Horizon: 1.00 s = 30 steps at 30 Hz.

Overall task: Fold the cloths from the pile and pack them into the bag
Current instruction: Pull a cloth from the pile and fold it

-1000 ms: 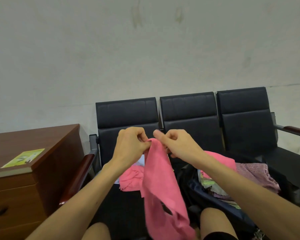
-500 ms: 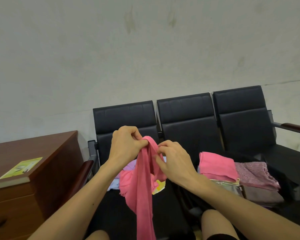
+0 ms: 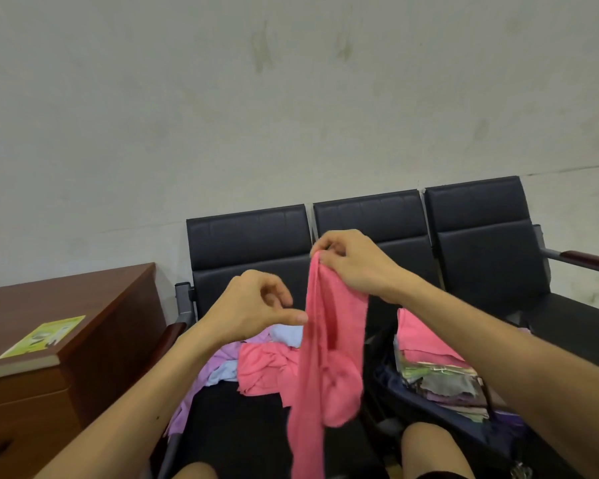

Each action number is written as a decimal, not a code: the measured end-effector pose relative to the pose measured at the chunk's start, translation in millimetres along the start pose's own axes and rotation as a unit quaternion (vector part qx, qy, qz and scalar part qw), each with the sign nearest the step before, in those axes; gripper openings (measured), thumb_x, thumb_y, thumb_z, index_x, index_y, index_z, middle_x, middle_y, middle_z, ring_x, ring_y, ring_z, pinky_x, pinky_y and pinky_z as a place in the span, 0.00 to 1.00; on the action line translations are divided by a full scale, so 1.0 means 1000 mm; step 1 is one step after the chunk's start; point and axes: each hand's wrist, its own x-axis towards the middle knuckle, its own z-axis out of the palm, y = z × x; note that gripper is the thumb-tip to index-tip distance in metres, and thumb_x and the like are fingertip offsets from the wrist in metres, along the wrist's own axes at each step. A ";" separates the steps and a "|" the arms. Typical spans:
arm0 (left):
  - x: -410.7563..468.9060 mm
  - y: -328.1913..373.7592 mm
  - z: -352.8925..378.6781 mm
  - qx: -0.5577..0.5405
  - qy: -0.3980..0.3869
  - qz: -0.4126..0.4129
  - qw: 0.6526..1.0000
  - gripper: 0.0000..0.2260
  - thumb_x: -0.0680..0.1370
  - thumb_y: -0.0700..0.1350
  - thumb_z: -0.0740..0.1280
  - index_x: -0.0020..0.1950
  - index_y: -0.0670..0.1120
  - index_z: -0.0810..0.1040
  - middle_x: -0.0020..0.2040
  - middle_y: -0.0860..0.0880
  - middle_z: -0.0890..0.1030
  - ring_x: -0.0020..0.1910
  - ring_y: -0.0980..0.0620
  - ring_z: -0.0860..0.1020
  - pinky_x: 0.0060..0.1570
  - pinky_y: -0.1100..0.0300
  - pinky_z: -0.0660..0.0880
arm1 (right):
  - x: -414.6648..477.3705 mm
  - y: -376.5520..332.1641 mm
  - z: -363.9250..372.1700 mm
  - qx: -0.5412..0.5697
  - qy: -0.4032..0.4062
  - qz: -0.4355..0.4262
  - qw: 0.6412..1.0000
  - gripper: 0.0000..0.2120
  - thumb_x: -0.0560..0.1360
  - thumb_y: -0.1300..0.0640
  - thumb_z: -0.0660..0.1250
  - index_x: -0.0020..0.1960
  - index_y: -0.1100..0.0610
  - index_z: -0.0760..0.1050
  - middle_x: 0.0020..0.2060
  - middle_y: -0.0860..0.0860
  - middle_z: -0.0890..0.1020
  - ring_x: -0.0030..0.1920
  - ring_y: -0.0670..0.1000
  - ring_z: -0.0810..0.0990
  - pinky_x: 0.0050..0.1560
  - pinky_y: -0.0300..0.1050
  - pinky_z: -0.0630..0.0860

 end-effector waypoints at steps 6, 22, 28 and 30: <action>0.002 0.036 0.002 -0.193 -0.028 0.066 0.979 0.14 0.70 0.41 0.79 0.53 0.48 0.81 0.45 0.51 0.86 0.46 0.56 0.84 0.47 0.64 0.78 | 0.006 -0.032 -0.003 -0.010 -0.076 -0.078 0.994 0.04 0.74 0.57 0.71 0.47 0.52 0.77 0.27 0.44 0.78 0.28 0.41 0.73 0.35 0.36 0.72; 0.012 0.041 -0.006 -0.252 0.169 0.037 0.952 0.14 0.77 0.31 0.59 0.45 0.45 0.83 0.44 0.53 0.84 0.40 0.65 0.79 0.42 0.74 0.72 | -0.036 0.051 0.046 0.078 -0.123 0.027 0.989 0.09 0.71 0.65 0.65 0.42 0.52 0.79 0.35 0.43 0.83 0.36 0.45 0.81 0.41 0.48 0.78; 0.005 0.024 -0.016 -0.293 0.203 -0.041 0.934 0.18 0.79 0.37 0.56 0.41 0.47 0.84 0.40 0.57 0.84 0.35 0.69 0.78 0.37 0.75 0.71 | -0.036 0.072 0.054 -0.044 -0.009 0.052 0.998 0.12 0.75 0.64 0.60 0.38 0.49 0.73 0.35 0.46 0.79 0.39 0.50 0.77 0.43 0.49 0.72; -0.002 0.018 -0.015 -0.294 0.201 -0.056 0.933 0.18 0.80 0.38 0.56 0.40 0.47 0.83 0.38 0.57 0.83 0.33 0.69 0.78 0.35 0.76 0.71 | -0.036 0.071 0.052 -0.016 0.012 0.062 0.998 0.14 0.77 0.64 0.58 0.38 0.48 0.73 0.37 0.44 0.79 0.40 0.47 0.76 0.45 0.48 0.71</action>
